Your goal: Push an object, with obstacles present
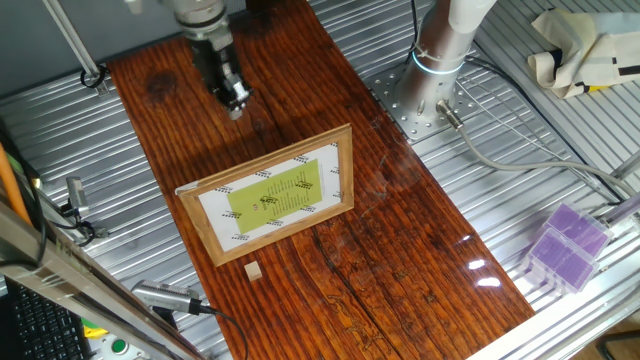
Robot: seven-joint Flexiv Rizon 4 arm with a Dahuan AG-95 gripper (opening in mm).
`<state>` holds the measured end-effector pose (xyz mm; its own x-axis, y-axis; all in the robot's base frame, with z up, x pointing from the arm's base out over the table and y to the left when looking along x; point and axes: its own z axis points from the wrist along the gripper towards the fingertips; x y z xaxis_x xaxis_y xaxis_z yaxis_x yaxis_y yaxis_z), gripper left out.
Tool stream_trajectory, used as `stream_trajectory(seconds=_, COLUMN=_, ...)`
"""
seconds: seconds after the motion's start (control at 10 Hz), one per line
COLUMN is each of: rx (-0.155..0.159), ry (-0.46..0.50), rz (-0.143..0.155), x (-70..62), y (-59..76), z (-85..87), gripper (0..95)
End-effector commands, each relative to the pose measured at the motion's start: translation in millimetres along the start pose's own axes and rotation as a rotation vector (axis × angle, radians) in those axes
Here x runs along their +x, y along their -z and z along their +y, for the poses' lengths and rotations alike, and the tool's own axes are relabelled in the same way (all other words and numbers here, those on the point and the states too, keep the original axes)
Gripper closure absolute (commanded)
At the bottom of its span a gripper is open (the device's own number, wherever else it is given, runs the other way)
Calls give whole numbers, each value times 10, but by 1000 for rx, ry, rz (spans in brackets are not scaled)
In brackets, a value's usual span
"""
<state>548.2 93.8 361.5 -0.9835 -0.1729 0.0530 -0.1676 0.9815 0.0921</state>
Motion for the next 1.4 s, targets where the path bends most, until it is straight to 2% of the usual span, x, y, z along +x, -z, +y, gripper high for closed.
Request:
stream_trajectory(seconds=0.1, rx=9, ry=-43, rz=33, x=-298, y=296, z=395, gripper=950)
stream_trajectory(seconds=0.3, rx=7, ry=-1, rz=35, x=-298, y=296, z=395, gripper=950)
stream_trajectory(seconds=0.4, rx=1, ry=19, rz=23, x=-298, y=296, z=395, gripper=950)
stream_trajectory(seconds=0.7, rx=11, ry=83, rz=21, x=-298, y=296, z=395, gripper=950)
stream_trajectory(seconds=1.0, rx=7, ry=154, rz=7, x=-298, y=296, z=395, gripper=950)
stream_trajectory(seconds=1.4, rx=8, ry=169, rz=-6, x=-298, y=296, z=395, gripper=950)
